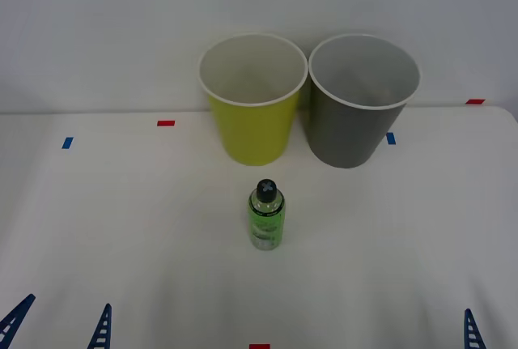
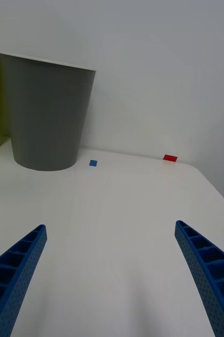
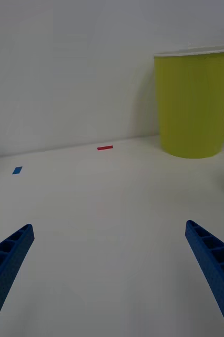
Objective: Put cans in the gray bin and PET bottles in the light green bin.
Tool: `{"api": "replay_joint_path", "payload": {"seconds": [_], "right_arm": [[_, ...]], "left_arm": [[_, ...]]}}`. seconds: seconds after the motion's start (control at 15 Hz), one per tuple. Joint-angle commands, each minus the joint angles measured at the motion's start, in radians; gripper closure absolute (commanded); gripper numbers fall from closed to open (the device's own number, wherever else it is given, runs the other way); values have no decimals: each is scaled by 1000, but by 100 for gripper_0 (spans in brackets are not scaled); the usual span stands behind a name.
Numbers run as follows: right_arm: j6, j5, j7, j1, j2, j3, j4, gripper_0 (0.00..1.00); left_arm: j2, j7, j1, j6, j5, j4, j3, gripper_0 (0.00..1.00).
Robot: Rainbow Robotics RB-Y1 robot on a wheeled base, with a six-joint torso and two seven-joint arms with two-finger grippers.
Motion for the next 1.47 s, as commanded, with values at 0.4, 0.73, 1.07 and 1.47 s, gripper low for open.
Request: {"api": "replay_joint_path", "payload": {"seconds": [0.4, 0.73, 1.07, 1.47], "right_arm": [[0, 0, 0, 0, 0, 0, 0, 16], [0, 0, 0, 0, 0, 0, 0, 16], [0, 0, 0, 0, 0, 0, 0, 16], [0, 0, 0, 0, 0, 0, 0, 16]], "left_arm": [[0, 0, 0, 0, 0, 0, 0, 0], [0, 0, 0, 0, 0, 0, 0, 0], [0, 0, 0, 0, 0, 0, 0, 0], [0, 0, 0, 0, 0, 0, 0, 0]]}}
